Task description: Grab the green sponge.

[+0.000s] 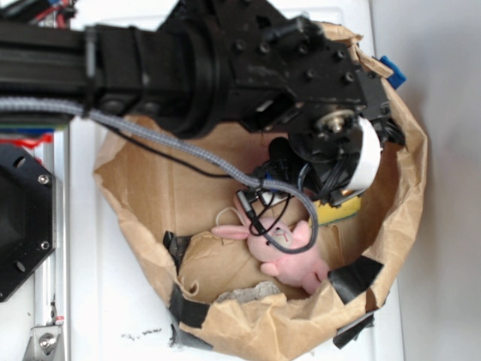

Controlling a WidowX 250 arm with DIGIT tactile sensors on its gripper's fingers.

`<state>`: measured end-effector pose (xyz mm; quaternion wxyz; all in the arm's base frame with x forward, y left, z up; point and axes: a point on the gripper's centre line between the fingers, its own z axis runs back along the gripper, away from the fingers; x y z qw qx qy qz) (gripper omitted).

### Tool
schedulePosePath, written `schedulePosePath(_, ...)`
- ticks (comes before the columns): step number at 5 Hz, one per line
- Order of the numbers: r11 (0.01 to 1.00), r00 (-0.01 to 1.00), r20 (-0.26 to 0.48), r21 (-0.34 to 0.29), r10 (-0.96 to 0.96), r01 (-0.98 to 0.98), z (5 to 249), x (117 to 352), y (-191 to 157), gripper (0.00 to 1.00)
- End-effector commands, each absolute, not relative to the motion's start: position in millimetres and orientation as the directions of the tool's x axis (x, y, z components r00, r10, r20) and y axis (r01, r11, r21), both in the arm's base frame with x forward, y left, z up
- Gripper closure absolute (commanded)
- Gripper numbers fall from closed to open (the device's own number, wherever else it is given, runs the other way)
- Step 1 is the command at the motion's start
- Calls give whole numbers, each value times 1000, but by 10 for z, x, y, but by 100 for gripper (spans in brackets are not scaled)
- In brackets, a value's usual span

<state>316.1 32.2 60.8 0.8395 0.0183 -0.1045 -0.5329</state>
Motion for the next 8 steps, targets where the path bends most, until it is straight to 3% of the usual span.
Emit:
schedulePosePath(1,391,362,168,189,-917,901,718,3223,188,0)
schedulePosePath(3,398,366,182,198,-913,896,745,3292,163,0)
schedulePosePath(7,392,373,140,154,-917,907,488,3368,102,0)
schedulePosePath(8,422,400,161,147,-902,894,548,3280,135,100)
